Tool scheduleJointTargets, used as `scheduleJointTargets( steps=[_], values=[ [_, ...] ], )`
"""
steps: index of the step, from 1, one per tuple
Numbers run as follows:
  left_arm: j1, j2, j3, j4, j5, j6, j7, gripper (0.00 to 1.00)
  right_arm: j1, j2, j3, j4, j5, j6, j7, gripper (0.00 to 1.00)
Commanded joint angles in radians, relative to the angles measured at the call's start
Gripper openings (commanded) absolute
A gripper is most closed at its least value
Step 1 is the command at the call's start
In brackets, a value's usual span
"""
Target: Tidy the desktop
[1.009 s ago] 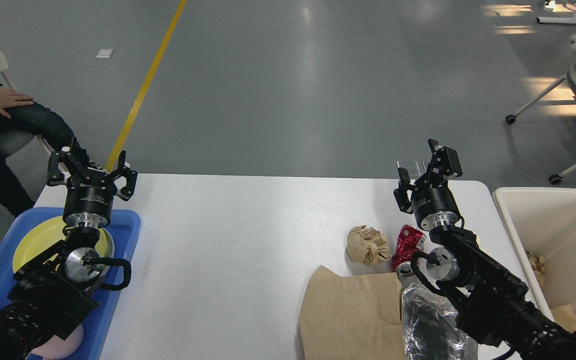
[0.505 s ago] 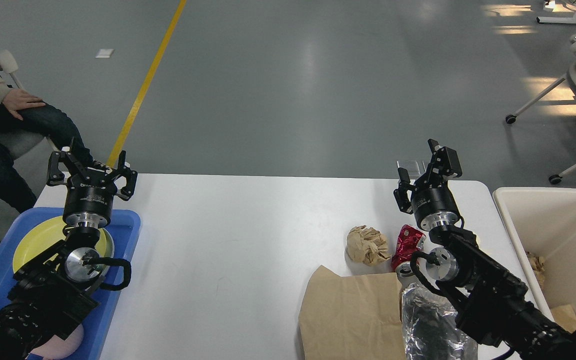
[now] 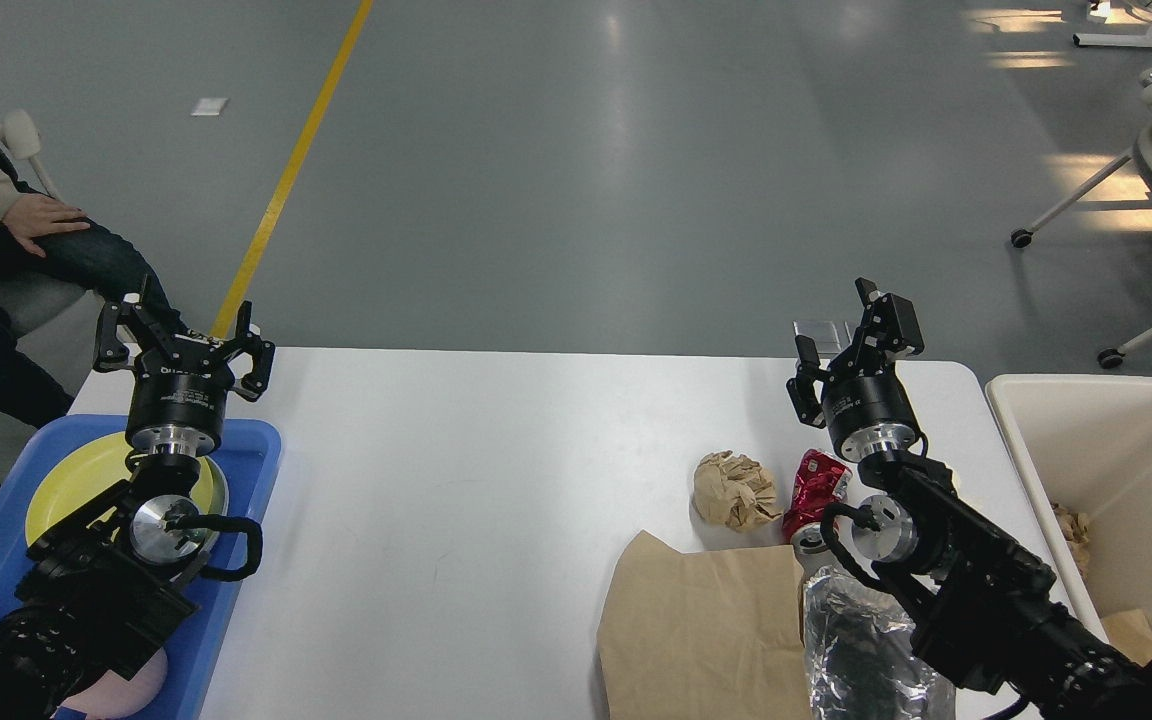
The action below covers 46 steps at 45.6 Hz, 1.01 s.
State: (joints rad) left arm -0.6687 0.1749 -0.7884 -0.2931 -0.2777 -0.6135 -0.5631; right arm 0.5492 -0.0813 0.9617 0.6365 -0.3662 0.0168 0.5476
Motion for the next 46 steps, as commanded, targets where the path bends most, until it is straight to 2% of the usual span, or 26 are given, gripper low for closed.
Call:
scheduleJointTargets(
  steps=[1,31,46],
  values=[
    [0.000,0.000,0.000,0.000,0.000,0.000,0.000,0.96,0.008,0.000,0.000,-0.011,0.000,-0.008,-0.006,1.00],
    [0.000,0.000,0.000,0.000,0.000,0.000,0.000,0.96,0.126,-0.075,-0.001,-0.029,0.001,-0.012,-0.008,1.00],
    [0.001,0.000,0.000,0.000,0.000,0.000,0.000,0.96,0.126,-0.083,-0.001,-0.032,0.001,-0.015,-0.008,1.00]
  ],
)
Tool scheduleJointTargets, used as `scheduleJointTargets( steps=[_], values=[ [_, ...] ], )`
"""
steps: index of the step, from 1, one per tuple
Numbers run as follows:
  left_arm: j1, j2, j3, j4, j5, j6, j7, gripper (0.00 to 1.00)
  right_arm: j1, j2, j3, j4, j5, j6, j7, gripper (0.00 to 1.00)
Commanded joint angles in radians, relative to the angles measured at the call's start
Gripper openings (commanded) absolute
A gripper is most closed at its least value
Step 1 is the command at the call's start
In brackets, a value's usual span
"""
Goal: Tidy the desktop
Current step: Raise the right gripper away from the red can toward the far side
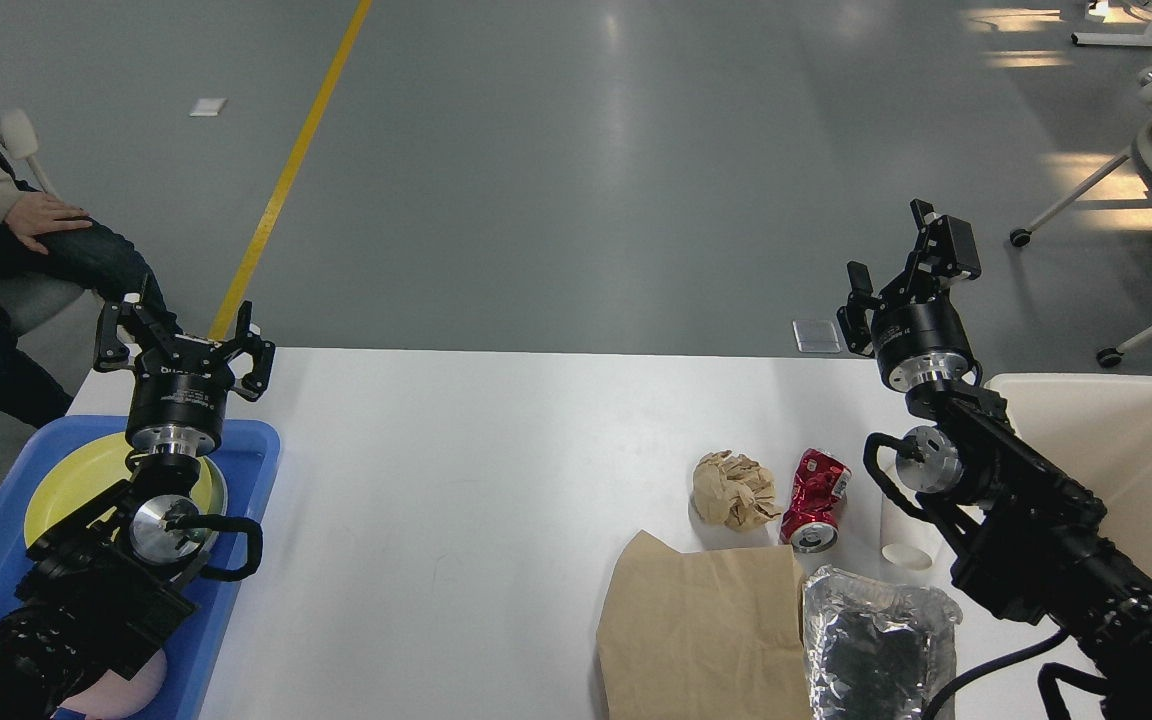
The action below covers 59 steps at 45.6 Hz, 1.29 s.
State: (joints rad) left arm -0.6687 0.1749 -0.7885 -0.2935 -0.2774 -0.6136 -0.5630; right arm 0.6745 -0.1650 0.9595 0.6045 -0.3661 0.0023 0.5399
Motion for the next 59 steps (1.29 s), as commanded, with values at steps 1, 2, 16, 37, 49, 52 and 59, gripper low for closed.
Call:
scheduleJointTargets(
  steps=[1,2,16,37,49,52,59],
  values=[
    [0.000,0.000,0.000,0.001,0.000,0.000,0.000,0.96,0.002,0.001,0.001,0.000,0.001,0.001,0.000,1.00],
    [0.000,0.000,0.000,0.001,0.000,0.000,0.000,0.96,0.002,-0.001,0.001,0.000,0.001,0.001,0.000,1.00],
    [0.000,0.000,0.000,0.001,0.000,0.000,0.000,0.96,-0.001,0.001,0.004,-0.060,0.015,0.004,0.000,1.00],
    [0.000,0.000,0.000,0.000,0.000,0.000,0.000,0.96,0.004,-0.051,0.002,-0.055,0.015,0.012,0.005,1.00],
    [0.000,0.000,0.000,0.001,0.000,0.000,0.000,0.96,0.027,-0.134,-0.004,-0.049,0.009,0.016,0.003,1.00],
    [0.001,0.000,0.000,0.001,0.000,0.000,0.000,0.96,0.037,-0.145,-0.043,-0.046,-0.004,0.016,0.000,1.00],
    [0.001,0.000,0.000,0.001,0.000,0.000,0.000,0.96,0.143,-0.209,-0.362,-0.046,-0.005,0.008,-0.009,1.00]
  ],
)
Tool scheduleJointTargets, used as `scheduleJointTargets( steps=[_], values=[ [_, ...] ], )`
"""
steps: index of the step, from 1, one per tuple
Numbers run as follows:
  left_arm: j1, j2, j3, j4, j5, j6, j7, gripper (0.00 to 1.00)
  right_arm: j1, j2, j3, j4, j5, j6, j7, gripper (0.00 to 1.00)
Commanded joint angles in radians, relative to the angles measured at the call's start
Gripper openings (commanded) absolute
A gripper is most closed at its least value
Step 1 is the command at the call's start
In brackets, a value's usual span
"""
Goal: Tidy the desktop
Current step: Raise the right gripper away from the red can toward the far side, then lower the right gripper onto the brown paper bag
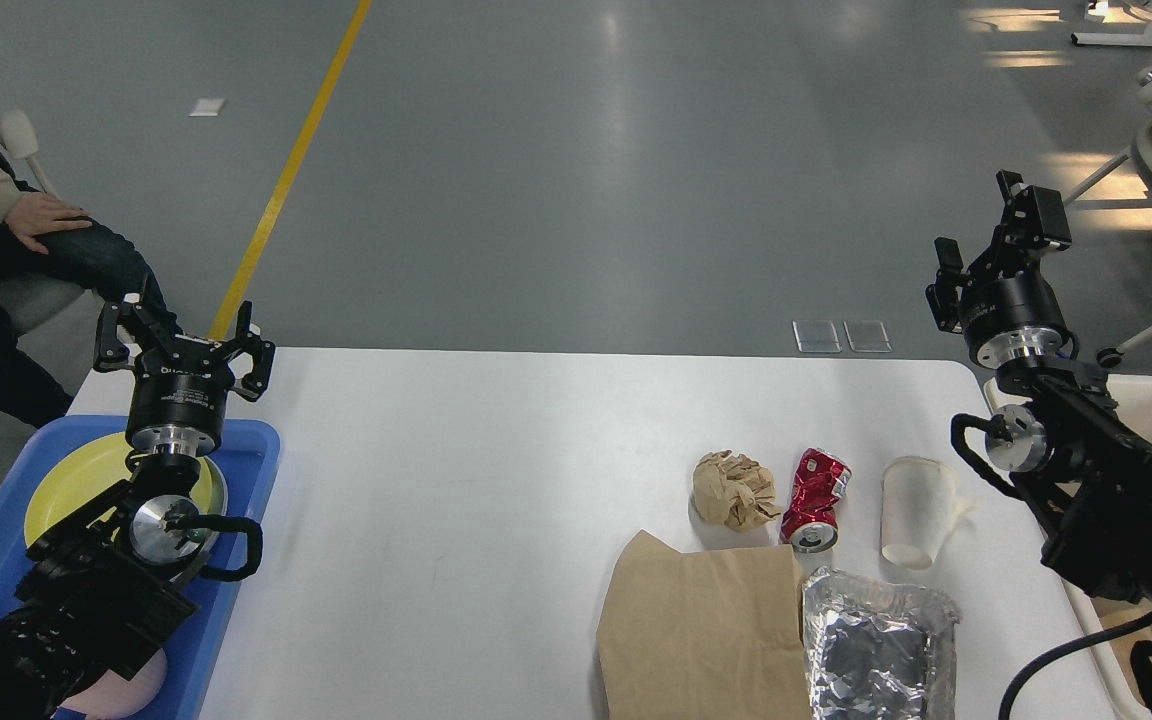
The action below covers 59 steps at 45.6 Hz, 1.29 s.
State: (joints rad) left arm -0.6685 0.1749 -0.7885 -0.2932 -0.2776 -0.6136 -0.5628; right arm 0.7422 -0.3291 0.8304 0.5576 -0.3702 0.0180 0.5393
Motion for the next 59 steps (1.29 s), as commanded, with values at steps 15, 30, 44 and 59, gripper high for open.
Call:
scheduleJointTargets(
  steps=[15,30,44,59],
  values=[
    [0.000,0.000,0.000,0.000,0.000,0.000,0.000,0.96,0.354,-0.116,-0.772,0.025,0.020,0.007,-0.290,1.00],
    [0.000,0.000,0.000,0.000,0.000,0.000,0.000,0.96,0.595,0.018,-1.341,0.061,0.039,0.100,-0.633,1.00],
    [0.000,0.000,0.000,0.000,0.000,0.000,0.000,0.96,0.950,0.145,-1.852,0.389,0.048,0.416,-0.627,1.00],
    [0.001,0.000,0.000,0.000,0.000,0.000,0.000,0.96,1.287,0.208,-1.955,0.577,0.048,0.870,-0.627,1.00]
  ],
)
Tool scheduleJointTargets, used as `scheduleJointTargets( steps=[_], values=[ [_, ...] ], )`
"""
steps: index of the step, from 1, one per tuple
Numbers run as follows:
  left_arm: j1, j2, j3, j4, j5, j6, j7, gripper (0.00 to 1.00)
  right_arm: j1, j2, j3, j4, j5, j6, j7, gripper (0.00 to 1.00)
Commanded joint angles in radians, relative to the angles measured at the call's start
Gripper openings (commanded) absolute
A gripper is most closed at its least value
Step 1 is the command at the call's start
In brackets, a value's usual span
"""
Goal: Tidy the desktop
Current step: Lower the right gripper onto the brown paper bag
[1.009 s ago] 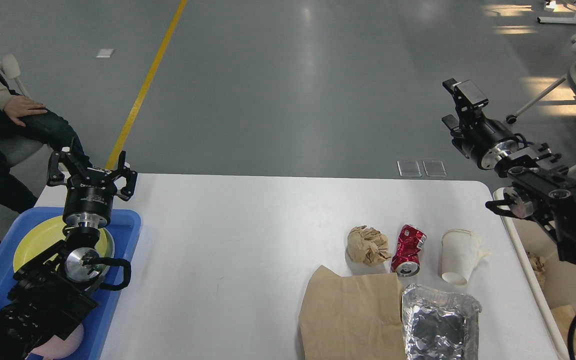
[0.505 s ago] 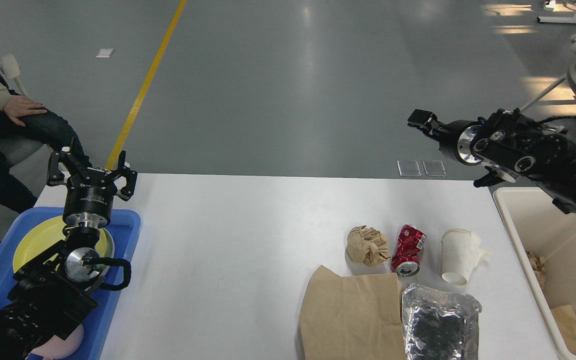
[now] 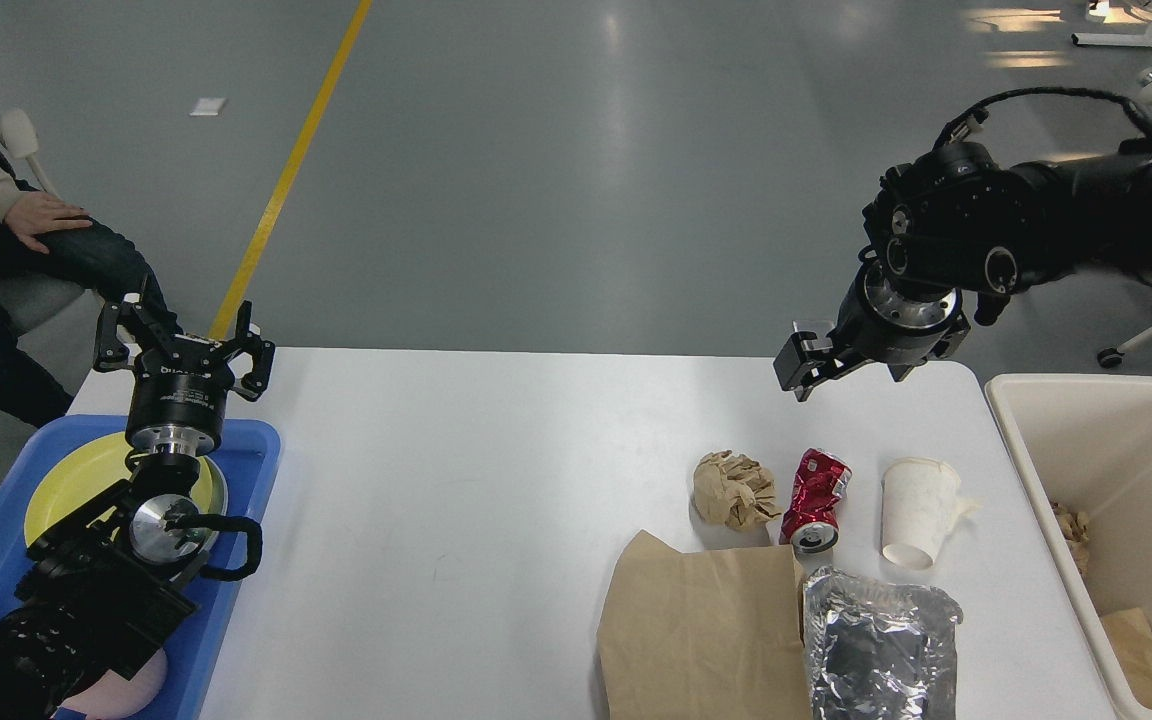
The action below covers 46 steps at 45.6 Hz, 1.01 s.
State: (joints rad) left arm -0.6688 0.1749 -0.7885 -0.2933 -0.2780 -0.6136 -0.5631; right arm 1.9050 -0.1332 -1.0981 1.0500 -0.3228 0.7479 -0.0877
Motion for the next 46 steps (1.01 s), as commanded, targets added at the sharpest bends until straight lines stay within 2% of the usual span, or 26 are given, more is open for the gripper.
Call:
scheduleJointTargets(
  steps=[1,3,8,15,24,39,46],
  values=[
    [0.000,0.000,0.000,0.000,0.000,0.000,0.000,0.96,0.149,0.012,-0.029,0.103,0.001,0.166,0.000,1.00],
    [0.000,0.000,0.000,-0.003,0.000,0.000,0.000,0.96,0.195,0.017,-0.032,0.139,0.001,0.212,0.000,1.00],
    [0.000,0.000,0.000,0.000,0.000,0.000,0.000,0.96,0.276,0.026,-0.037,0.200,0.001,0.212,0.000,1.00],
    [0.000,0.000,0.000,0.000,0.000,0.000,0.000,0.96,0.260,0.009,-0.057,0.217,0.001,0.212,-0.001,1.00],
    [0.000,0.000,0.000,0.000,0.000,0.000,0.000,0.96,0.057,-0.071,-0.023,0.185,0.005,0.212,-0.001,1.00],
    [0.002,0.000,0.000,0.000,0.000,0.000,0.000,0.96,-0.270,-0.216,0.225,0.124,0.030,0.196,-0.004,1.00],
    [0.002,0.000,0.000,0.000,0.000,0.000,0.000,0.96,-0.375,-0.226,0.283,0.058,0.027,0.196,-0.004,1.00]
  ],
)
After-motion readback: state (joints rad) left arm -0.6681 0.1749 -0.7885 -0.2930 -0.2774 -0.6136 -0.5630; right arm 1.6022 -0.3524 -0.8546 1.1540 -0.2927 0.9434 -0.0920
